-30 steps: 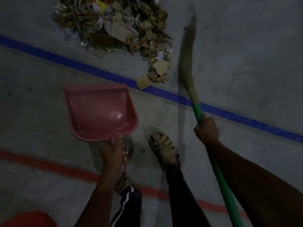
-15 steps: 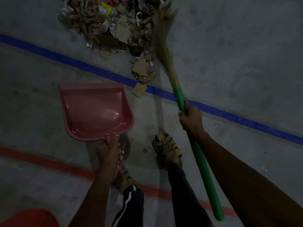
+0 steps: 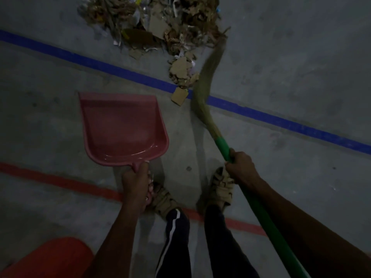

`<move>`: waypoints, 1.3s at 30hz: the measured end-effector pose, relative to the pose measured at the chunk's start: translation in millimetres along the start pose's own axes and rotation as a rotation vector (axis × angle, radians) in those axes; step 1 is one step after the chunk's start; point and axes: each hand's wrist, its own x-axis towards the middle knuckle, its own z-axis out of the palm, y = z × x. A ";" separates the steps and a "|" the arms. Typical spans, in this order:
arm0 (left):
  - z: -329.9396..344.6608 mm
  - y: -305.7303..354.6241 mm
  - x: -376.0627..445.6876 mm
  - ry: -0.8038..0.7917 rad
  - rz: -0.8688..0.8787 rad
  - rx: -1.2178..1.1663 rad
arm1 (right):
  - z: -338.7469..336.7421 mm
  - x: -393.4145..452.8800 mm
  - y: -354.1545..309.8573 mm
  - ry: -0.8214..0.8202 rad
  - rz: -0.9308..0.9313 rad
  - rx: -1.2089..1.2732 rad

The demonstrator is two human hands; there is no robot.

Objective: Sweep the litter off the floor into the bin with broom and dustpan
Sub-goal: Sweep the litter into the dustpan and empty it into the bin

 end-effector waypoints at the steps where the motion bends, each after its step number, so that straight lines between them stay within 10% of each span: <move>1: -4.5 -5.3 0.5 0.007 -0.014 0.015 | 9.3 0.5 -12.6 -0.006 -0.023 0.019; 15: -33.2 -29.4 2.3 0.040 -0.054 -0.083 | -12.3 -5.8 -73.2 0.249 -0.222 -0.029; 27: -22.9 -33.3 -0.1 0.036 -0.111 -0.090 | 40.4 -26.6 -29.2 -0.063 -0.199 -0.323; 39: -37.2 -18.3 12.6 0.066 -0.095 -0.111 | -1.5 31.2 -128.4 0.327 -0.357 -0.379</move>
